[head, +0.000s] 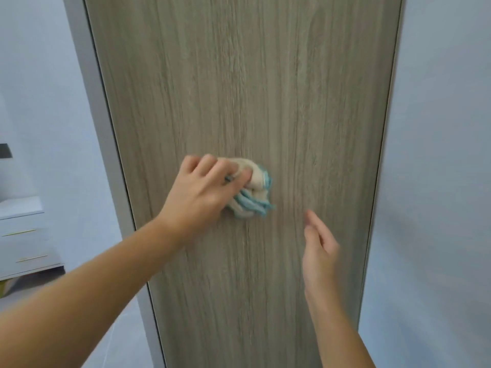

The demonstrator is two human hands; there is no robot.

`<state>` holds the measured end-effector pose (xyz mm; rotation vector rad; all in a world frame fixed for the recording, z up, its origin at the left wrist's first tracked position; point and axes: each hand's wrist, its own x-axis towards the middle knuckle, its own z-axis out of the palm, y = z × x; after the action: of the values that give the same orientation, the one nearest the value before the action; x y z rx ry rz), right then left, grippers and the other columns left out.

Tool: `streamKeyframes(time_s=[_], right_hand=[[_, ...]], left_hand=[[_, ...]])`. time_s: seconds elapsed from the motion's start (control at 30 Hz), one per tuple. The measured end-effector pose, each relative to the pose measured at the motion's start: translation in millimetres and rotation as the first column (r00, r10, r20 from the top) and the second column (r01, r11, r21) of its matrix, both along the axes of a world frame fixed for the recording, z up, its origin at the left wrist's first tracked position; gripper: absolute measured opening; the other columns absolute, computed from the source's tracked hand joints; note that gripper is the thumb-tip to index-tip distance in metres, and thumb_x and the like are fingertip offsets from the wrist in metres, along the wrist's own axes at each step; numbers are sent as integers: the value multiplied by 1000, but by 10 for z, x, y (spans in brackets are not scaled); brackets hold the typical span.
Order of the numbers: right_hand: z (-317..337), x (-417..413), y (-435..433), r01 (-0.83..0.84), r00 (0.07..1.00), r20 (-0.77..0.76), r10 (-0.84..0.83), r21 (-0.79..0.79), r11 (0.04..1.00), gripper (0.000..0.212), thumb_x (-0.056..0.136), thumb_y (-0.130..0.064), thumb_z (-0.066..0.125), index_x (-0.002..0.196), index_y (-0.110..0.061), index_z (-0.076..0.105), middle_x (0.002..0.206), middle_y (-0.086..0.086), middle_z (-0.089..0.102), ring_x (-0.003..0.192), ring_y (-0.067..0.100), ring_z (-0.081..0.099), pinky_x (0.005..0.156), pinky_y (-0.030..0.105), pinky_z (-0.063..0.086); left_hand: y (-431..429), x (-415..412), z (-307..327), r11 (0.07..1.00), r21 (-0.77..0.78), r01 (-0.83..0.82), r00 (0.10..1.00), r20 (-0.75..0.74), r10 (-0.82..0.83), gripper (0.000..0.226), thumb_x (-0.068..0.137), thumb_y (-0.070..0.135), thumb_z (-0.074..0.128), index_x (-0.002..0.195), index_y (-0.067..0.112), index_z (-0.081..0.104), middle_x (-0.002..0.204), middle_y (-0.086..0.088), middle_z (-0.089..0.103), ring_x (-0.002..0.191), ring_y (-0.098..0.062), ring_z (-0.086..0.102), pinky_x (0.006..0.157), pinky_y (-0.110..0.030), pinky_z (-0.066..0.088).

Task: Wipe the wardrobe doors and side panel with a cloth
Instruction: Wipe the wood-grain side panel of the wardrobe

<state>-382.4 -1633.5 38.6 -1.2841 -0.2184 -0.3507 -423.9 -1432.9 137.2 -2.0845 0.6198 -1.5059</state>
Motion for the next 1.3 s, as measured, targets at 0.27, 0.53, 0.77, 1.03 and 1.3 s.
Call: streamKeyframes(time_s=[0.27,0.53,0.77,1.03,1.3], right_hand=[[21,-136,85,-75,996,51,78,-69,995,36,102,-18,43,137,-20,52,135,-16,52,124,-4,45,100,14,32],[25,-144,104,-111,993,37,113,-54,992,37,102,-20,42,138,-21,51,138,-16,51,126,-5,44,102,15,32],[1,-206,202,-165,983,65,170,-81,983,38,101,-11,42,136,-19,52,135,-12,54,125,-1,48,108,22,36],[4,-262,271,-150,987,52,155,-93,984,37,101,-12,43,136,-19,53,137,-10,54,127,0,47,111,26,34],[1,-469,418,-230,957,127,260,-212,950,42,98,-13,51,137,-26,50,139,-15,50,123,-8,47,99,5,37]], left_hand=[[293,-290,-438,969,247,31,983,-183,15,30,98,14,46,124,14,62,107,-6,64,92,-24,59,77,-37,43],[280,-342,413,985,-157,-70,989,119,89,32,95,18,50,124,11,63,108,-9,50,92,-29,42,76,-39,30],[497,-592,-1095,923,384,20,927,-354,127,42,90,20,60,132,18,53,111,0,56,97,-19,55,84,-35,35],[667,-629,438,986,-108,-126,984,116,139,39,101,26,36,122,15,67,107,-13,62,93,-29,45,79,-38,32],[621,-779,-712,994,-14,-105,974,-203,100,40,96,10,49,135,13,48,123,-6,55,109,-25,55,90,-37,41]])
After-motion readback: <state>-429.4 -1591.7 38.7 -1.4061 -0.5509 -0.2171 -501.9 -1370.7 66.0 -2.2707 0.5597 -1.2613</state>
